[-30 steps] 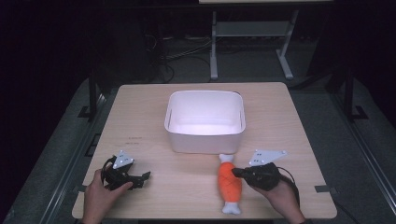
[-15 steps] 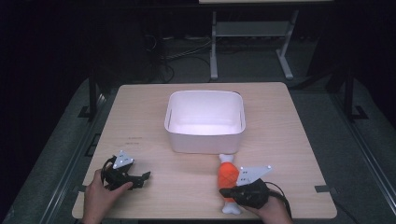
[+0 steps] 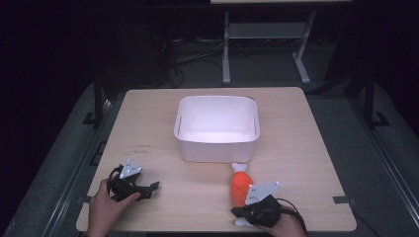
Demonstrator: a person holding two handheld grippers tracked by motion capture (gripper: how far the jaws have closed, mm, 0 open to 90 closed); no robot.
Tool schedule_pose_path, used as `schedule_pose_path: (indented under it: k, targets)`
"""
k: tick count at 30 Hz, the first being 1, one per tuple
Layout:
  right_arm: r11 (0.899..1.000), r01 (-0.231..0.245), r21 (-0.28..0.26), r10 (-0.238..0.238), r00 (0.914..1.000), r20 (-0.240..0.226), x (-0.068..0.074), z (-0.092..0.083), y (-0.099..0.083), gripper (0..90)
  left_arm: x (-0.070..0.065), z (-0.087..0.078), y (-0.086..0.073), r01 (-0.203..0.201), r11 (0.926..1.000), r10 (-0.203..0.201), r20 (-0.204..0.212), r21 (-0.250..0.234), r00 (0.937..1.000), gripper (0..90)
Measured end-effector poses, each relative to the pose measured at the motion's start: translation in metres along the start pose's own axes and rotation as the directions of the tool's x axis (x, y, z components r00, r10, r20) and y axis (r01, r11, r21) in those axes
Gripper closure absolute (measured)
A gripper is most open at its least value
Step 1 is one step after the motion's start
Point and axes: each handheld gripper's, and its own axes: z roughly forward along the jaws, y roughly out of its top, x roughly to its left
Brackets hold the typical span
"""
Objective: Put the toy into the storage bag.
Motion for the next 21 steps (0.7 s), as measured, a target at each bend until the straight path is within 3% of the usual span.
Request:
schedule_pose_path:
  k: [11, 21]
  targets:
    - [0.999, -0.042, -0.005, 0.042, 0.9985, 0.035, -0.009, -0.017, -0.014, 89.5, 0.0, 0.0, 0.0, 0.0, 1.0, 0.0, 0.0, 0.0, 1.0, 12.9]
    - [0.996, -0.085, -0.025, 0.087, 0.9921, 0.091, -0.025, -0.034, -0.026, 89.5, 0.0, 0.0, 0.0, 0.0, 1.0, 0.0, 0.0, 0.0, 1.0, 12.9]
